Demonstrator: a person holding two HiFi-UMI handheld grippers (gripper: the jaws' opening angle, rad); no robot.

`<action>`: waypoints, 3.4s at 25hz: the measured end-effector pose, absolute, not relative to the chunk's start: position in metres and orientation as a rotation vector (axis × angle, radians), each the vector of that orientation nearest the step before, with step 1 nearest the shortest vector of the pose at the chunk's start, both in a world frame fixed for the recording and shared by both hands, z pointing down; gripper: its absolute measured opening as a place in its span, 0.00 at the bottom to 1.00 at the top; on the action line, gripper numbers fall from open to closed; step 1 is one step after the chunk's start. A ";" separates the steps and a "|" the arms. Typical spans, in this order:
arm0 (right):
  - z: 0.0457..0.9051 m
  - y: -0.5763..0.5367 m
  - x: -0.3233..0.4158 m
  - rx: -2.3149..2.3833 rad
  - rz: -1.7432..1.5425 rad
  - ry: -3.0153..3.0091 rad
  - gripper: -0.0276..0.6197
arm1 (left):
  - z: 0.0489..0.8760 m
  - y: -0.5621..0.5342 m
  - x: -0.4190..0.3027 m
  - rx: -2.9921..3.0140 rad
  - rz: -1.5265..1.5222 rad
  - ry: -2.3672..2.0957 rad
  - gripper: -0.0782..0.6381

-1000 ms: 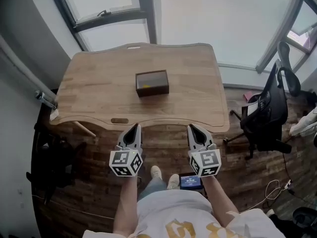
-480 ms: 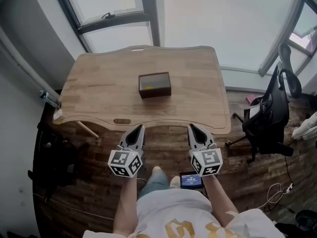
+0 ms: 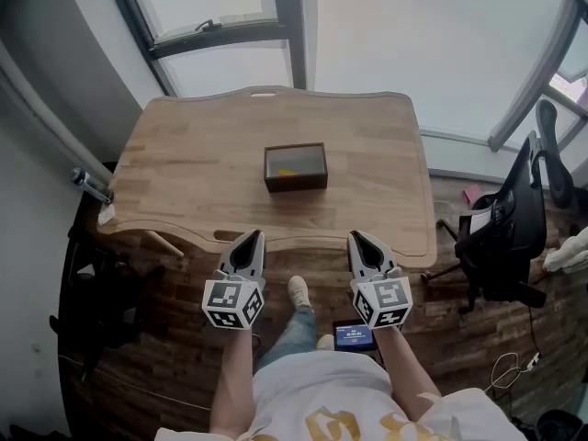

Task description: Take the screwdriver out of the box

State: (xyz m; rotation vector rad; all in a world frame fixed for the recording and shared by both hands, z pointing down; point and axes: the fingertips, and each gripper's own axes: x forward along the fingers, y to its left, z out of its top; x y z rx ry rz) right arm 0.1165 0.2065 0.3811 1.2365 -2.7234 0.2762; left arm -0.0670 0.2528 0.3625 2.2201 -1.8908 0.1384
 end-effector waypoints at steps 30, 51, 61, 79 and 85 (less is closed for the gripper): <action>0.429 -0.049 0.011 1.267 0.378 -2.544 0.09 | 0.406 -0.033 -0.165 2.264 0.194 -1.707 0.13; 0.432 -0.073 0.002 1.305 0.342 -2.511 0.09 | 0.417 -0.077 -0.166 2.305 0.235 -1.705 0.13; 0.449 -0.075 -0.001 1.249 0.381 -2.518 0.09 | 0.428 -0.075 -0.162 2.299 0.289 -1.688 0.13; 0.476 -0.091 -0.009 1.177 0.449 -2.498 0.09 | 0.472 -0.079 -0.144 2.353 0.588 -1.522 0.13; 0.483 -0.099 -0.009 1.170 0.471 -2.493 0.09 | 0.489 -0.077 -0.118 2.478 0.939 -1.320 0.13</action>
